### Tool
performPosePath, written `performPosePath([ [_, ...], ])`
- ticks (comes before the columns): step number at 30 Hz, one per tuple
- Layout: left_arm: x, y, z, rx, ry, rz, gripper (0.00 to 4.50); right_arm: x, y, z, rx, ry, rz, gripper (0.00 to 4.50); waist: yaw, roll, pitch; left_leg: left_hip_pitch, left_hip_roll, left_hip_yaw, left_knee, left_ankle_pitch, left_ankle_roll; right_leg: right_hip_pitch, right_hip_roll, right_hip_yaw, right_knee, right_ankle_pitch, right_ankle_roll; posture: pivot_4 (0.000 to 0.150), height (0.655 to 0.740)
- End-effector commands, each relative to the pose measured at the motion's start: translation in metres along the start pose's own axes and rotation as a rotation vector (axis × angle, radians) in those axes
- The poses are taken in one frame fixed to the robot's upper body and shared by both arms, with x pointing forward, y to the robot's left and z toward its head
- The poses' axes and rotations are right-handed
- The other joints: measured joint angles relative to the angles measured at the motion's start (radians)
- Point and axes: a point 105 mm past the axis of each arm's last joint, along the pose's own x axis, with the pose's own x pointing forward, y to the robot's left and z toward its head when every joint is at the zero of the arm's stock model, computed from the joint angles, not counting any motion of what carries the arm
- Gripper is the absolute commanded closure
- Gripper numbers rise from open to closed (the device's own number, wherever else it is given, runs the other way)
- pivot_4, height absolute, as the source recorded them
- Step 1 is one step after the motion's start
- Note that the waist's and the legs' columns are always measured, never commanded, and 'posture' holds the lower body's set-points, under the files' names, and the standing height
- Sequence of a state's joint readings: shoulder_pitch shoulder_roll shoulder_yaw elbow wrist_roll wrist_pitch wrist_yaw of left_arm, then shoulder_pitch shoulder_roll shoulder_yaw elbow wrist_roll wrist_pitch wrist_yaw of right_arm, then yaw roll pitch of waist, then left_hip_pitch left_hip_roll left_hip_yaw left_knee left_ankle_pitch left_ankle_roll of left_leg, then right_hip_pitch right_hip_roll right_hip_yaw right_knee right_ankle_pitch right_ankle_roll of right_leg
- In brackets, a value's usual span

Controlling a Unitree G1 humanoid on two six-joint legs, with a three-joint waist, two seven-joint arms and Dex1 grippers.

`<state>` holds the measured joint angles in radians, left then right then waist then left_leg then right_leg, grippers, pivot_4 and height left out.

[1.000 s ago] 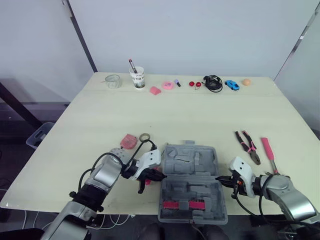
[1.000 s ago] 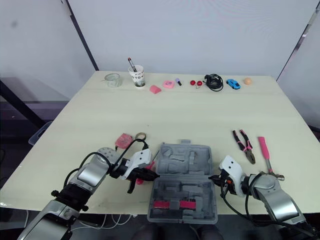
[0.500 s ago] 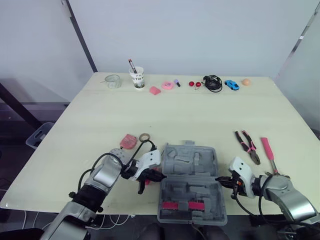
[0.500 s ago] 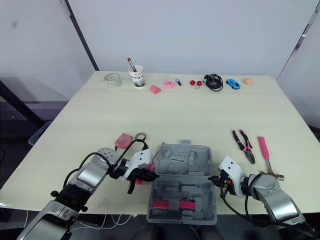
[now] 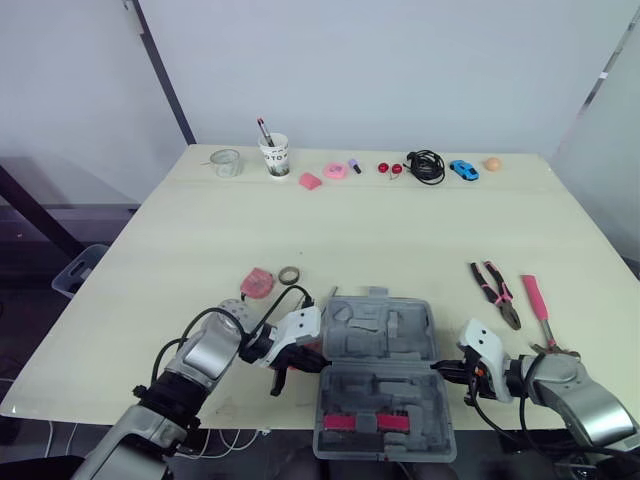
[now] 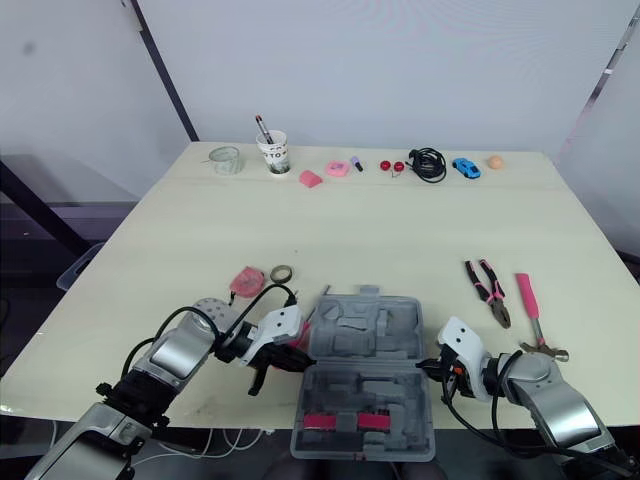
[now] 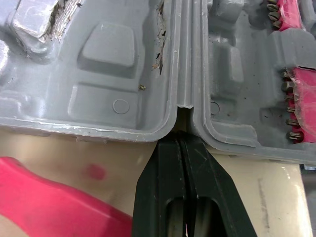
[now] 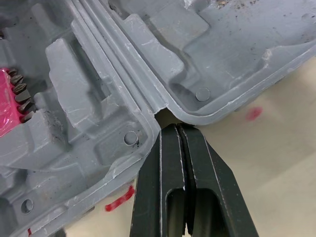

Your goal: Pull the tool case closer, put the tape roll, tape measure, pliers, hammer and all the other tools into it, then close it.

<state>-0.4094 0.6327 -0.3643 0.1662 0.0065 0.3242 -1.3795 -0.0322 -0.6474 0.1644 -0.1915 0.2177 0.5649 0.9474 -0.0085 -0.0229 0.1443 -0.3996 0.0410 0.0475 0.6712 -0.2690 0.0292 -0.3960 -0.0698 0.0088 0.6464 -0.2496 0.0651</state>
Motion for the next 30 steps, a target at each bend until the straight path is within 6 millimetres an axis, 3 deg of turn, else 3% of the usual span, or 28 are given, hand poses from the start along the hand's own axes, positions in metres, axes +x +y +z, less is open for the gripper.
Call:
performPosePath([
  [1,0.0019,-0.0068,0.0095,0.049,-0.016,-0.032,4.44,0.0003,0.0129,0.0026,-0.004,-0.003,0.062,4.5,0.0,0.0,0.0,0.0,0.0,0.0,0.0,0.0,0.0,0.0,0.0,0.0,0.0,0.0,0.0,0.15,0.74],
  [30,0.0096,-0.0107,0.0104,0.064,-0.021,-0.044,4.44,-0.0052,0.0107,0.0006,0.008,0.015,0.046,4.5,0.009,0.0,0.0,0.0,0.0,0.0,0.0,0.0,0.0,0.0,0.0,0.0,0.0,0.0,0.0,0.15,0.74],
])
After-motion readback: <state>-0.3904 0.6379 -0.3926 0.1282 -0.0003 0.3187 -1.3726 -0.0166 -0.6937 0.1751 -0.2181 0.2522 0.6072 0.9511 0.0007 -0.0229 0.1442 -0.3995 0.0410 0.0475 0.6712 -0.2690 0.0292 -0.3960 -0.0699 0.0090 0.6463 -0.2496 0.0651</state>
